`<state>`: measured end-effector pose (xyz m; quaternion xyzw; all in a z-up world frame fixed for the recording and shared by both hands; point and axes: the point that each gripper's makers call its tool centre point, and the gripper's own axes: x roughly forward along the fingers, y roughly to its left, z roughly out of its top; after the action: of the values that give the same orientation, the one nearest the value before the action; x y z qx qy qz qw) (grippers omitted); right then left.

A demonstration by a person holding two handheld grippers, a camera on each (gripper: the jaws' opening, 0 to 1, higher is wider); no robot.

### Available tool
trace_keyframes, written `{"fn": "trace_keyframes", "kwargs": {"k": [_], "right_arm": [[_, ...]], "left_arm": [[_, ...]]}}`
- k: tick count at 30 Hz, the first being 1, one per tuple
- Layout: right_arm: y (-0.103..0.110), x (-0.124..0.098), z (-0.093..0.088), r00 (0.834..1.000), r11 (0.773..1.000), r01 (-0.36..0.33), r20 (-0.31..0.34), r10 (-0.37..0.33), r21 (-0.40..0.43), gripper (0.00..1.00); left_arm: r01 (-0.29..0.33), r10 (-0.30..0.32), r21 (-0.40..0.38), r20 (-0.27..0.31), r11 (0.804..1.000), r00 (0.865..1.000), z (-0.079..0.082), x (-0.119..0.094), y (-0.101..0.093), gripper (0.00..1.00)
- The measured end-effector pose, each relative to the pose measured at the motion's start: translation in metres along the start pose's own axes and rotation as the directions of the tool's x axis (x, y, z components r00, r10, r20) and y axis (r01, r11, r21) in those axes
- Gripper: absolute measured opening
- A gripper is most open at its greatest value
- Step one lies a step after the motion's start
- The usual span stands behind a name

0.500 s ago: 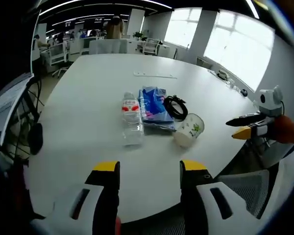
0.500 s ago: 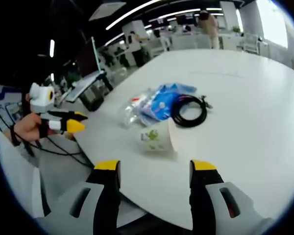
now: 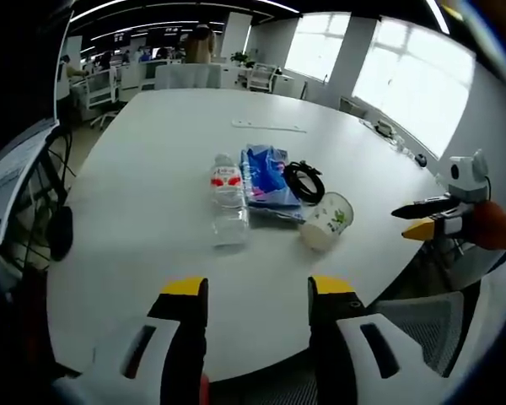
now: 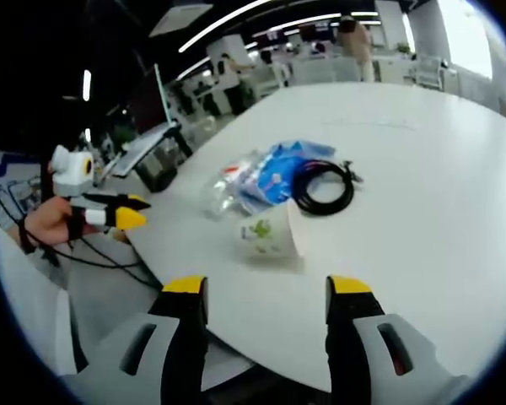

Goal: Arrange the tabletop items into an orderly group along one side of the table until the central work area is clear of visible clutter.

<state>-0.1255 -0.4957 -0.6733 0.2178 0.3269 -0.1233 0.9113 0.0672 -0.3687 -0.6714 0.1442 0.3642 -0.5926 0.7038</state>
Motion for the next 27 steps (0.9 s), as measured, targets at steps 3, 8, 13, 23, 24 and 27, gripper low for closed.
{"fn": "trace_keyframes", "kwargs": {"k": [3,8,13,23,24,27], "right_arm": [[0.0,0.0,0.0,1.0,1.0,0.002,0.0,-0.002,0.002,0.55],[0.0,0.0,-0.002,1.0,1.0,0.001,-0.002,-0.001,0.005,0.54],[0.002,0.0,-0.005,1.0,1.0,-0.002,-0.008,0.002,0.006,0.54],[0.003,-0.002,-0.011,1.0,1.0,-0.001,-0.014,0.002,0.014,0.53],[0.003,-0.003,-0.011,1.0,1.0,-0.001,-0.014,0.001,0.015,0.53],[0.003,-0.004,-0.013,1.0,1.0,0.0,-0.014,0.0,0.021,0.52]], "left_arm": [[0.001,-0.001,-0.001,0.001,1.0,1.0,0.0,0.0,0.0,0.47],[0.006,-0.006,-0.001,-0.007,1.0,1.0,-0.005,-0.001,-0.001,0.47],[0.01,-0.01,0.0,-0.02,1.0,1.0,-0.011,-0.001,-0.001,0.47],[0.021,-0.022,-0.006,-0.034,1.0,0.999,-0.014,0.001,-0.004,0.46],[0.022,-0.022,-0.006,-0.035,1.0,0.999,-0.013,0.002,-0.005,0.46],[0.026,-0.027,-0.005,-0.039,1.0,0.999,-0.014,0.003,-0.007,0.46]]}}
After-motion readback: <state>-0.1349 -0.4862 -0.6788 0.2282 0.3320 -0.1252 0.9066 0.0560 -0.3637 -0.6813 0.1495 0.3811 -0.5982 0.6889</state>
